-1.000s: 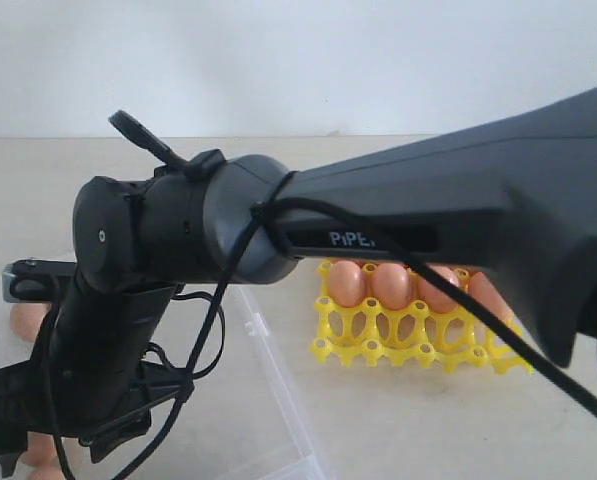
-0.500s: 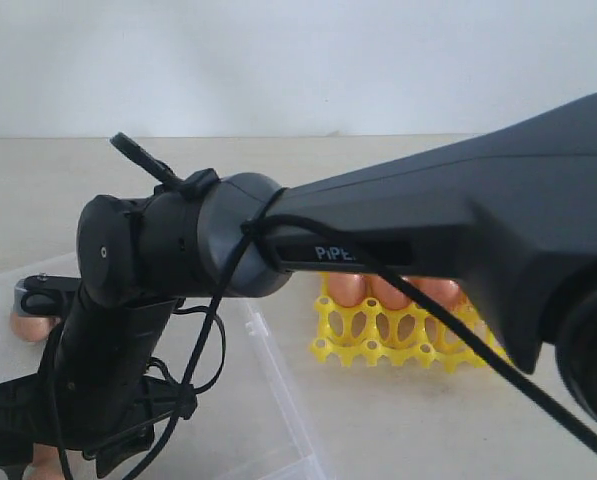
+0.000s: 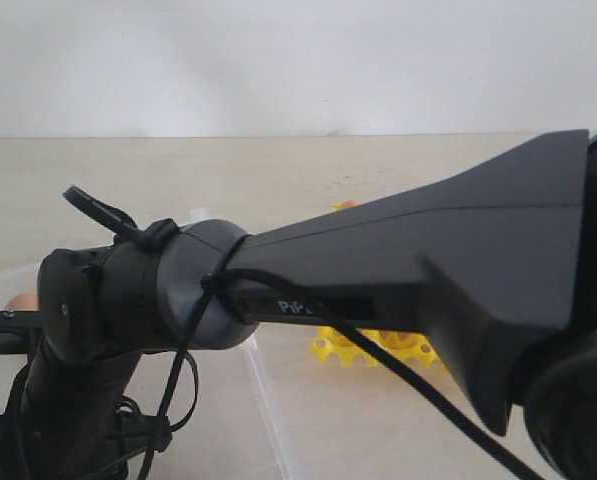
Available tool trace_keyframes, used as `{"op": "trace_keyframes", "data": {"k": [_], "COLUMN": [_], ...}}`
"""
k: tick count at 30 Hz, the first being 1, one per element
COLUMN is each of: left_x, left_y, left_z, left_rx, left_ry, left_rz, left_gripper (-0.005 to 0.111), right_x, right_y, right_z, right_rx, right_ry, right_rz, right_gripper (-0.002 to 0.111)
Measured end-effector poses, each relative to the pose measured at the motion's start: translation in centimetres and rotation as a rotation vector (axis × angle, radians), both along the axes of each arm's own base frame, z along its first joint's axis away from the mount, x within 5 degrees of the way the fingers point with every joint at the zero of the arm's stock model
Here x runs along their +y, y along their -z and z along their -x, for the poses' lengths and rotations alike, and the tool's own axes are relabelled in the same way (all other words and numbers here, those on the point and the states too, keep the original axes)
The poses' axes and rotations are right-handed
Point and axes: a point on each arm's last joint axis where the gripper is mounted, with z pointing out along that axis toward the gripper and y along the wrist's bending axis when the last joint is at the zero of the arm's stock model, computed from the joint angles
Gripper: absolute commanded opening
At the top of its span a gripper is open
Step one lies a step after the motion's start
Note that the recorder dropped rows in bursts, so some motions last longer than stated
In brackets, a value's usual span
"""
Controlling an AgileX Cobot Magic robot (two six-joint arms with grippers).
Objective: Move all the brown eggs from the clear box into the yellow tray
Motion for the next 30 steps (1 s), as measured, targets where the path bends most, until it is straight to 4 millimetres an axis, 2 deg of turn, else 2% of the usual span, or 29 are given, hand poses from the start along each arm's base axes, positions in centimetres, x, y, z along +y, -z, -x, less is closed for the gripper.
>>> {"op": "trace_keyframes", "data": {"k": [6, 8, 12, 23, 26, 29, 30], "left_x": [0.0, 0.0, 0.0, 0.0, 0.0, 0.0, 0.0], "left_y": [0.0, 0.0, 0.0, 0.0, 0.0, 0.0, 0.0], "left_z": [0.0, 0.0, 0.0, 0.0, 0.0, 0.0, 0.0], "left_rx": [0.0, 0.0, 0.0, 0.0, 0.0, 0.0, 0.0], "left_ry": [0.0, 0.0, 0.0, 0.0, 0.0, 0.0, 0.0], "left_rz": [0.0, 0.0, 0.0, 0.0, 0.0, 0.0, 0.0], "left_gripper": [0.004, 0.004, 0.004, 0.004, 0.004, 0.004, 0.004], "right_x": [0.0, -0.1, -0.1, 0.1, -0.1, -0.4, -0.7], "right_y": [0.9, 1.1, 1.2, 0.8, -0.6, -3.9, -5.5], "right_z": [-0.1, 0.0, -0.1, -0.4, -1.1, -1.9, -2.1], "right_rx": [0.011, 0.016, 0.014, -0.061, -0.197, -0.355, -0.423], "right_ry": [-0.002, -0.006, -0.01, -0.042, -0.076, -0.068, -0.057], "right_rz": [0.035, 0.042, 0.046, 0.014, -0.001, -0.037, -0.054], "right_gripper": [0.055, 0.041, 0.002, 0.0, 0.0, 0.0, 0.0]}}
